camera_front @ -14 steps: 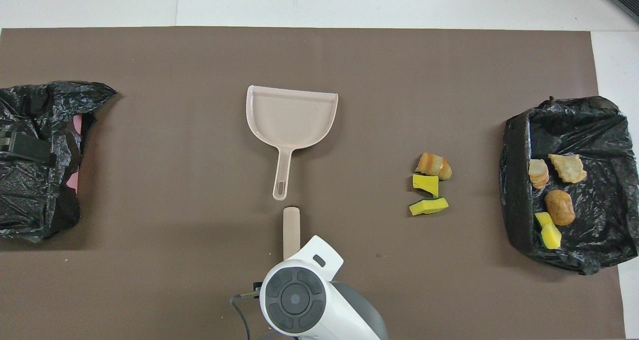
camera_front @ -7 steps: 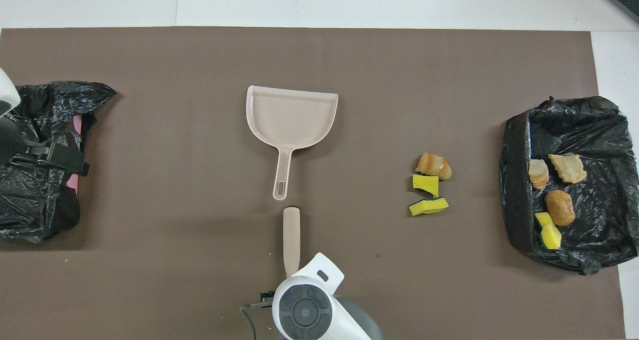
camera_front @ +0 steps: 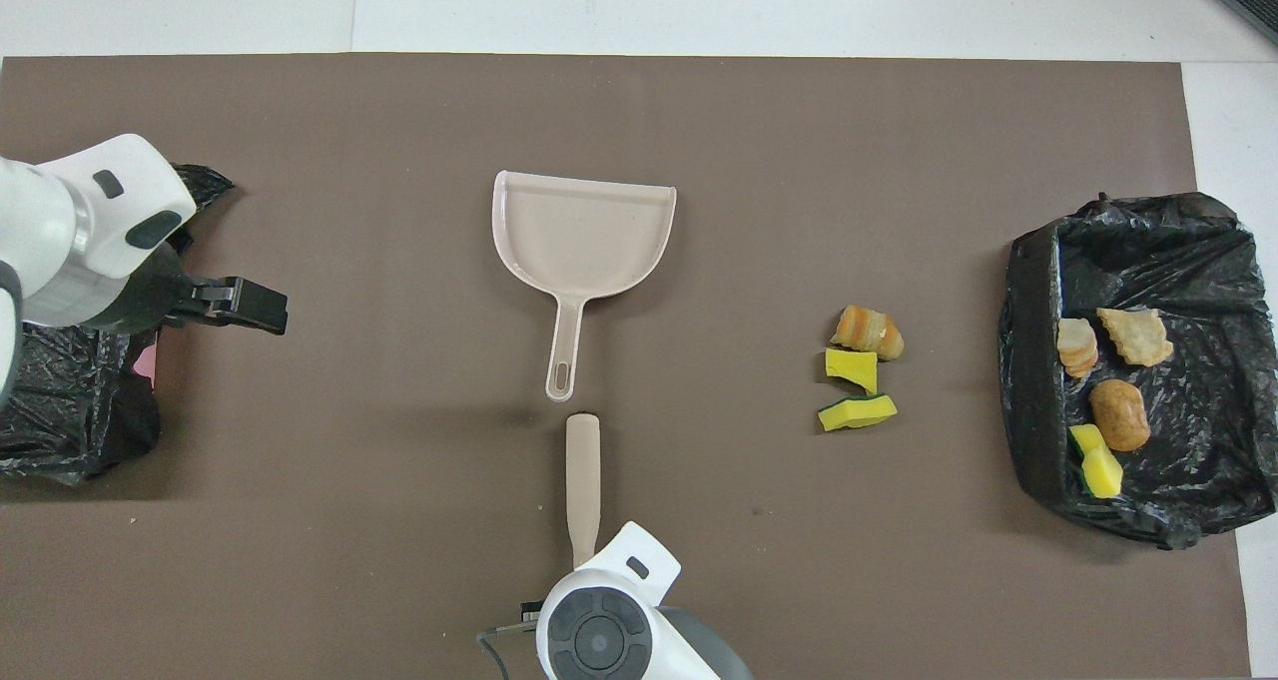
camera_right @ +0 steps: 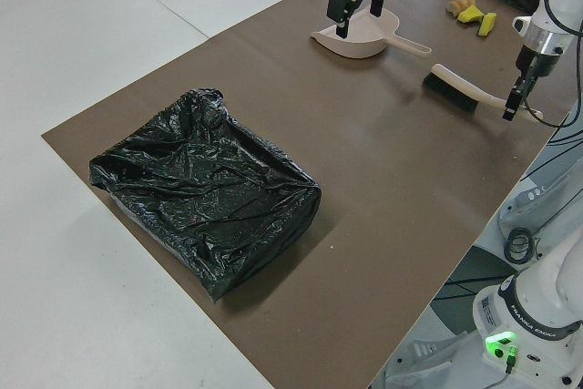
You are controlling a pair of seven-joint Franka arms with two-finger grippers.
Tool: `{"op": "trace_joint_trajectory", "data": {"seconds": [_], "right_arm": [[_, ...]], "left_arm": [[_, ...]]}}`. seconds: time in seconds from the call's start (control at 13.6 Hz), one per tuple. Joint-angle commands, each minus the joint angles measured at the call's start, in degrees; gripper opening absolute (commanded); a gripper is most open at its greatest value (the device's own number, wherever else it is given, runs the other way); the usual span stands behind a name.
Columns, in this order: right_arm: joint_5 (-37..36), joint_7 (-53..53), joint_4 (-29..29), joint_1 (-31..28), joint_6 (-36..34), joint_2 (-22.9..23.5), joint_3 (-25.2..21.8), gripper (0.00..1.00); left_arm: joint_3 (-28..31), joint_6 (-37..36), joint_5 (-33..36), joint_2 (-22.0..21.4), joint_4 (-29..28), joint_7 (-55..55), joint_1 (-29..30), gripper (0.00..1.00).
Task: Sweep and dump trash in bin
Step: 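Grasp the dustpan with the left gripper while the right gripper grasps the brush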
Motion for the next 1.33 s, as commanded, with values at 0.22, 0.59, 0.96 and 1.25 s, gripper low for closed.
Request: {"op": "trace_joint_trajectory", "data": {"seconds": [0.22, 0.59, 0.96, 1.25], "right_arm": [[0.0, -0.7, 1.2, -2.4, -3.0, -2.5, -0.4, 0.0], [-0.5, -11.7, 0.2, -14.4, -21.5, -18.3, -0.4, 0.0], [-13.2, -30.7, 2.8, -32.0, -33.2, -21.5, -0.5, 0.0], [-23.0, -44.4, 1.5, -41.2, -31.2, -18.4, -0.3, 0.0]], "left_arm": [[0.8, 12.1, -2.6, 3.3, -2.4, -8.5, -6.6, 1.0], [0.9, 23.7, -3.0, 11.4, -1.9, -20.8, -16.3, 1.0], [1.0, 27.0, -2.9, 16.8, -2.1, -22.8, -23.2, 1.0], [1.1, 26.9, -2.0, 18.6, -2.4, -25.7, -25.9, 1.0]]}}
